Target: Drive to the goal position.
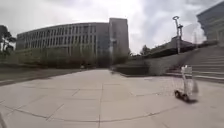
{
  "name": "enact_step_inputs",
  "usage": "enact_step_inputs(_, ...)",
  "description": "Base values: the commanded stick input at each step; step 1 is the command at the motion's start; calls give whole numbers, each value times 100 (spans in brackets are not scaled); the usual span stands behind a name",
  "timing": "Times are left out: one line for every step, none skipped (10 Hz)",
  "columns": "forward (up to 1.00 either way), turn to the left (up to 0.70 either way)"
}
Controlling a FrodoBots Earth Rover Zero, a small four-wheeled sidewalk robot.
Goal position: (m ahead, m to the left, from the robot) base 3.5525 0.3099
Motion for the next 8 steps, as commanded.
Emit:
enact_step_inputs(70, 0)
enact_step_inputs(70, 0)
enact_step_inputs(70, 0)
enact_step_inputs(70, 0)
enact_step_inputs(70, 0)
enact_step_inputs(70, 0)
enact_step_inputs(70, 0)
enact_step_inputs(70, 31)
